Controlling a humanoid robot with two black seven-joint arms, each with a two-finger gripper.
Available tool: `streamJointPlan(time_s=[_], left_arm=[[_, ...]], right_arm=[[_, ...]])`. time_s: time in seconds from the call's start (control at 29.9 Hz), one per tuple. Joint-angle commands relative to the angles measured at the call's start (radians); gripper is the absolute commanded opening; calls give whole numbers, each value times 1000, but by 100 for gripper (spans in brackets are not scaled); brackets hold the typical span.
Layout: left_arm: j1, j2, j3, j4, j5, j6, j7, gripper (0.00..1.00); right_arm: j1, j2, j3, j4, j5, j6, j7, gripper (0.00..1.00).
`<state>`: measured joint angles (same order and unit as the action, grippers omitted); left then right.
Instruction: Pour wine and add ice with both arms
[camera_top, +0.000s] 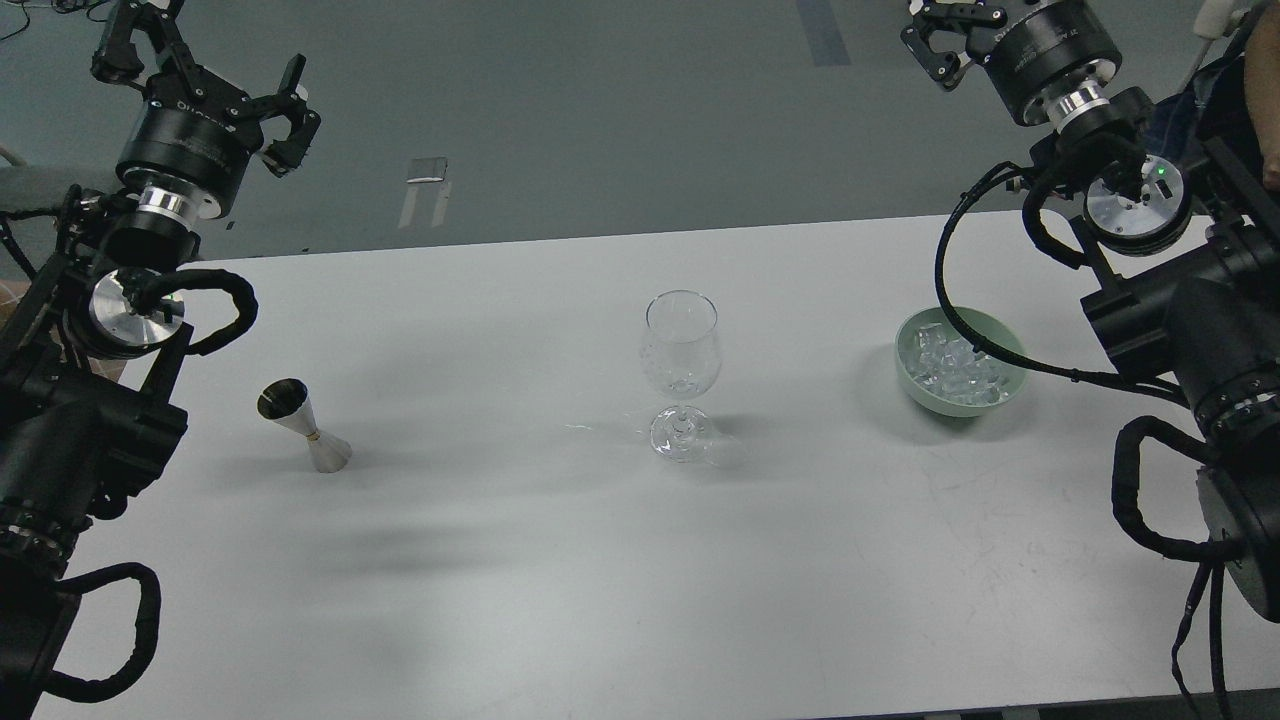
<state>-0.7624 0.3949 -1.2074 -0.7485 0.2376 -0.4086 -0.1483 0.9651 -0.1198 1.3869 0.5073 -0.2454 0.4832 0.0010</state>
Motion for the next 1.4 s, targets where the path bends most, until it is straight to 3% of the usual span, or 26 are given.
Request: streamJointPlan(time_s=[0.0,0.13,0.4,0.47,0.53,0.8,0.94,1.37], left_arm=[[37,15,-14,-44,-3,7,1,98],[104,56,2,-173,-6,11,3,98],[273,180,-24,-311,-142,39,3,98],[336,229,-27,-409,-211,50,3,98],[449,294,-59,-587,-256,108,1,98],[820,364,-271,-887,-288,128,16,98],[997,343,-343,-948,-356,97,99,98],[1199,38,-380,-985,-376,88,119,96]], right_arm=[[-17,-7,3,-3,0,-5,1,100],[-35,-26,7,-3,2,-5,2,100],[-42,-46,15,0,2,-2,1,100],[-43,-46,15,0,2,0,2,100],[-43,-46,17,0,2,0,2,100],[-45,-47,17,14,2,-2,2,100],[-48,-61,17,19,2,-3,2,100],[-66,-72,15,39,-3,-11,2,100]])
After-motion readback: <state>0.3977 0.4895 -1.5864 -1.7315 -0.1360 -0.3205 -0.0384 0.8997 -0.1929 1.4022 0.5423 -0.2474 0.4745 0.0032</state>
